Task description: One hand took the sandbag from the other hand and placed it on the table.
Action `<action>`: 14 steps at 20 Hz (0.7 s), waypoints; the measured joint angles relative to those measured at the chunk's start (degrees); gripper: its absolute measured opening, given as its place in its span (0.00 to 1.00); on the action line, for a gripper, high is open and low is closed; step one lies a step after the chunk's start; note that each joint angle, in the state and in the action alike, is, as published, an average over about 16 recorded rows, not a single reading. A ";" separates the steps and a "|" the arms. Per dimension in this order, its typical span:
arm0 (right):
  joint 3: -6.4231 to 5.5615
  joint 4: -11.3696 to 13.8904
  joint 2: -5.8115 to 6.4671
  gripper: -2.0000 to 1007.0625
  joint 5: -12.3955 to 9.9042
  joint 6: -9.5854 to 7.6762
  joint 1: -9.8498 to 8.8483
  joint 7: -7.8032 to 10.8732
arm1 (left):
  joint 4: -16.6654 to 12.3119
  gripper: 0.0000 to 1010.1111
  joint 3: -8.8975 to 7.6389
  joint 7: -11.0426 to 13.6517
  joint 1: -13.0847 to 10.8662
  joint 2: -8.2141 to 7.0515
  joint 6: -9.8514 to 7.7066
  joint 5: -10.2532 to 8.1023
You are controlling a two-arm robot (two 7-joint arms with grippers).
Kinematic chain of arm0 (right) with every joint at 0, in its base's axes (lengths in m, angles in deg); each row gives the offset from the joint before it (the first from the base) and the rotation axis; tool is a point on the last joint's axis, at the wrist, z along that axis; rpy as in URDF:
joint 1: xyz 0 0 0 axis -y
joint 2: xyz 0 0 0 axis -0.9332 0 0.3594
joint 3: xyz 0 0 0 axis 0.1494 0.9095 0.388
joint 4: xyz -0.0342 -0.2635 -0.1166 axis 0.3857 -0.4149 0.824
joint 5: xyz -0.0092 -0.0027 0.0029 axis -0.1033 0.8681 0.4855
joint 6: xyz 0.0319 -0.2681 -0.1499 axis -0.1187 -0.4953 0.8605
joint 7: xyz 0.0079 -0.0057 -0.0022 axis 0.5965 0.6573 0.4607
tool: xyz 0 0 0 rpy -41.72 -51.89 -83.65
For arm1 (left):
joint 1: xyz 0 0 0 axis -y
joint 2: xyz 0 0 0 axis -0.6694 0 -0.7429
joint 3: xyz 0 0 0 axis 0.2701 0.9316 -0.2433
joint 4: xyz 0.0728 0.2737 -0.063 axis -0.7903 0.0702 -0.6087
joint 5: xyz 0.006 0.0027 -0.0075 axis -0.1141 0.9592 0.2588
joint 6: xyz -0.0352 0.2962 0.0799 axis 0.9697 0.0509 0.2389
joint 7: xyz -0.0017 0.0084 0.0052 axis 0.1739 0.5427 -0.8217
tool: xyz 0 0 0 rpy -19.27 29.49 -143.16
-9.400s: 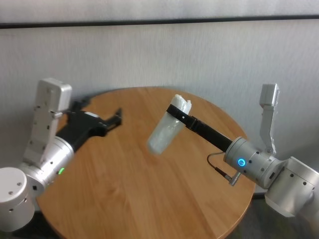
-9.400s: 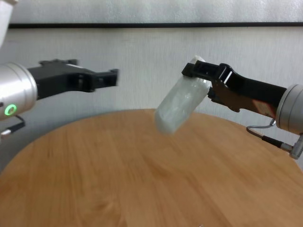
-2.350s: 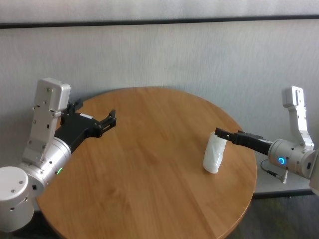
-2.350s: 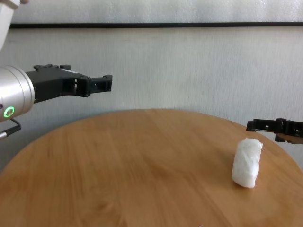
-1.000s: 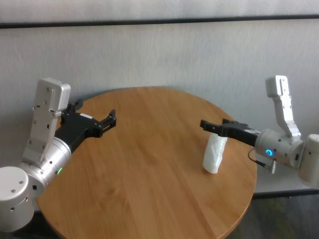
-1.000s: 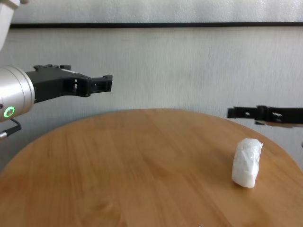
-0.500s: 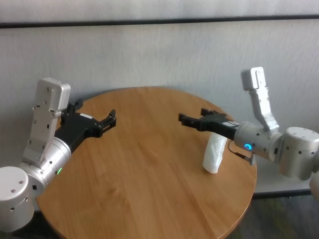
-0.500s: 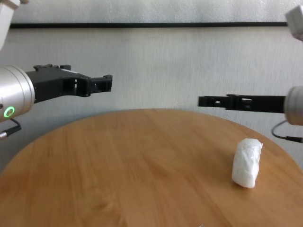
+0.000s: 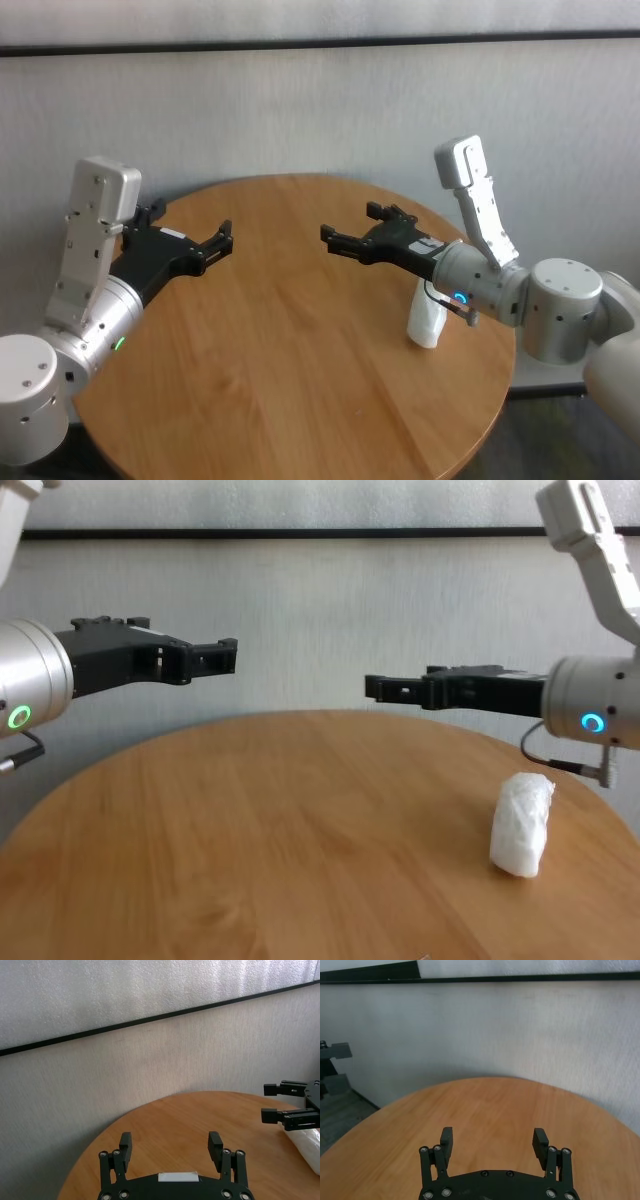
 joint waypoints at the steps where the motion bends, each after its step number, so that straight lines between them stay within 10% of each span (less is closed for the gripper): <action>1: 0.17 -0.25 -0.31 0.99 0.54 0.58 0.15 0.07 | 0.00 0.99 0.00 0.00 0.00 0.00 0.00 0.00; 14: 0.36 -4.89 -4.81 0.99 3.57 3.30 2.84 1.94 | 0.00 0.99 0.00 0.00 0.00 0.00 0.00 0.00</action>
